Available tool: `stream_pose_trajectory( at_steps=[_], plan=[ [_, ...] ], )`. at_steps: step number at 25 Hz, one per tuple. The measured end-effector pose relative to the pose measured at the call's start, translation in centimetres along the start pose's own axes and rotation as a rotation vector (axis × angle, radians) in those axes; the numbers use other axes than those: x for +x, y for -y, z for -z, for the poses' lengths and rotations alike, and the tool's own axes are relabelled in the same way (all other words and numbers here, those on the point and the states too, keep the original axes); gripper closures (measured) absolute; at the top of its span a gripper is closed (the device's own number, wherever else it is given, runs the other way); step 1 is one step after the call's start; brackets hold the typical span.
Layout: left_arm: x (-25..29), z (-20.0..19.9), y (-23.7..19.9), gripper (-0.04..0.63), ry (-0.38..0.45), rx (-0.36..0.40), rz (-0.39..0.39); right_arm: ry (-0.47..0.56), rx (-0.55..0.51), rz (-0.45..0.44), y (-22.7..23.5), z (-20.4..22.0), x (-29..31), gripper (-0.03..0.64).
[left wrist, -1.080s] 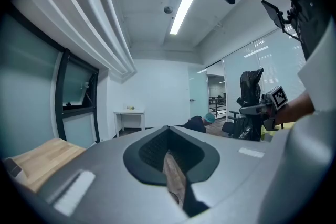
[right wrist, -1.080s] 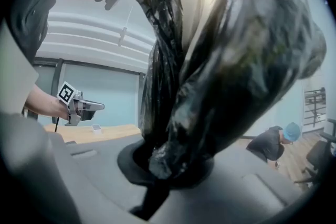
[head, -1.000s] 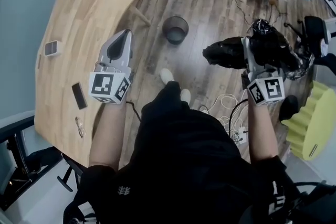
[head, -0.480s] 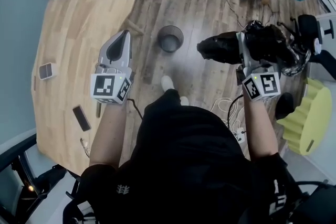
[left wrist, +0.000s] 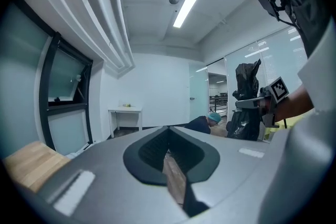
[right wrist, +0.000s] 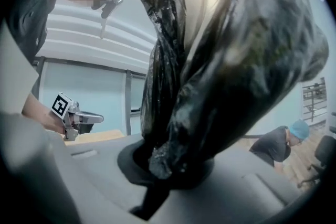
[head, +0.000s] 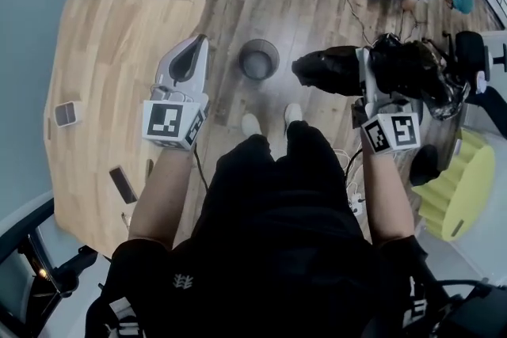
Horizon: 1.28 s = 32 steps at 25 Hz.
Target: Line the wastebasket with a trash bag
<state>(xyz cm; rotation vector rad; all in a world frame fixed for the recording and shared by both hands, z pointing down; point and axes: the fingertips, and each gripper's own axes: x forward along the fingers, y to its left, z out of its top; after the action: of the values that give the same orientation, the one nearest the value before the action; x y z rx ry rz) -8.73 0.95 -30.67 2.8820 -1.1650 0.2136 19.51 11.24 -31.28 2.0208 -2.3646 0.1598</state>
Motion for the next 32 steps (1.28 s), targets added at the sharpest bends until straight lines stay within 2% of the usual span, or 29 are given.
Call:
stream_pose_trajectory(
  at_steps=[3,7,11,15,20,24,27,29,32],
  plan=[
    [1.5,-0.3,-0.7,0.592,-0.013,-0.021,-0.044,0.005,-0.012,-0.058,1.2,-1.0,3.3,0.615],
    [2.7,-1.5,-0.1,0.592,0.010,-0.060,-0.118,0.006,-0.028,-0.188,1.9,-2.2,7.2,0.615],
    [3.6,-2.1,1.1,0.592,0.019,-0.047,-0.195,0.010,-0.094,-0.303,2.4,-2.7,9.5,0.615],
    [4.1,-2.4,-0.5,0.592,0.003,-0.002,-0.277,-0.024,-0.165,-0.401,2.6,-0.6,11.6,0.615],
    [4.0,-1.3,-2.3,0.592,-0.020,0.012,-0.342,-0.027,-0.158,-0.494,0.5,1.6,14.0,0.614],
    [3.6,2.2,-2.9,0.592,-0.040,0.008,-0.309,-0.017,-0.132,-0.523,-2.3,3.2,16.2,0.615],
    [3.5,7.0,-3.7,0.592,-0.043,0.008,-0.276,-0.053,-0.170,-0.513,-3.7,6.3,18.1,0.615],
    [3.5,11.1,-4.0,0.592,-0.050,0.011,-0.270,-0.056,-0.150,-0.498,-2.8,11.1,18.6,0.614],
    [4.1,16.8,-5.1,0.592,-0.050,0.005,-0.303,-0.022,-0.112,-0.493,-1.2,18.9,19.0,0.615]
  ],
)
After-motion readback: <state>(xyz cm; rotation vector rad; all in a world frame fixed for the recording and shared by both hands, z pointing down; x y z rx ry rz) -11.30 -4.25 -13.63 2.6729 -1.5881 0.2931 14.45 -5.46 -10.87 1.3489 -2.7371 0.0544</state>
